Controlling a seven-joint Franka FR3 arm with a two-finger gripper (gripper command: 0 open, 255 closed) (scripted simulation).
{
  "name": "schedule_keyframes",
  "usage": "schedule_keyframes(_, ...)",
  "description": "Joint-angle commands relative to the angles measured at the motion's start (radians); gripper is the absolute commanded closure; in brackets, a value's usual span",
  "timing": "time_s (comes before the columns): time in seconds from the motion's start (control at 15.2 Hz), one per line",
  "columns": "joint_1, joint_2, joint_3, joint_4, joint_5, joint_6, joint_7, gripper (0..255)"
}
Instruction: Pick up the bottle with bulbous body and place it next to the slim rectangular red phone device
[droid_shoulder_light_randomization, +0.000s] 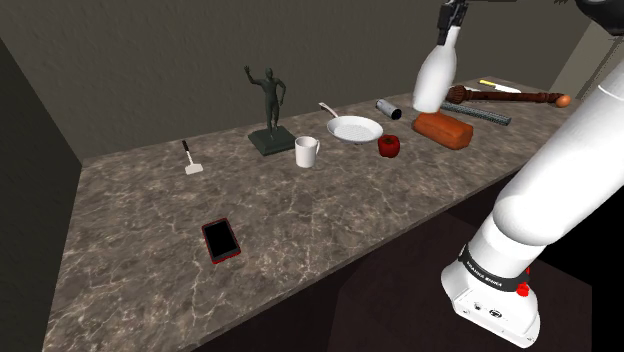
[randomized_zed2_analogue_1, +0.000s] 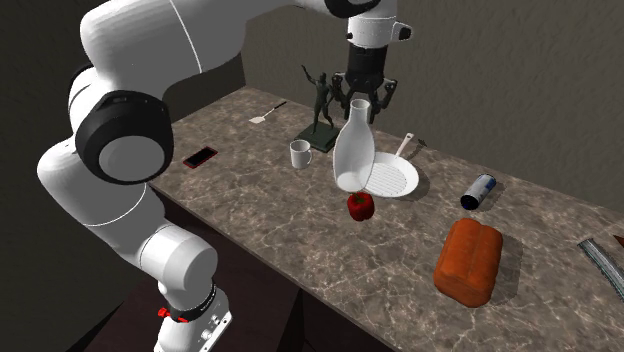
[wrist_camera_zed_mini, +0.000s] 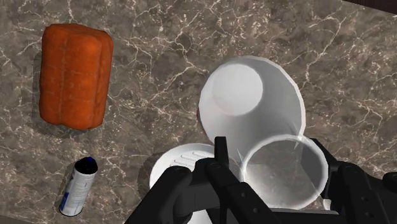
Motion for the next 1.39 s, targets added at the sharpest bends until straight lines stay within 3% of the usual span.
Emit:
schedule_keyframes(0.0, -0.001, 0.019, -0.004, 0.048, 0.009, -0.031, -0.007, 255)
schedule_keyframes(0.73, -0.023, 0.132, -0.035, 0.319, 0.066, -0.204, -0.057, 255)
schedule_keyframes(0.99, 0.049, -0.007, 0.048, 0.123, 0.002, -0.133, 0.086, 255)
schedule_keyframes(1.32, 0.097, -0.124, 0.148, -0.061, -0.025, -0.067, 0.242, 255)
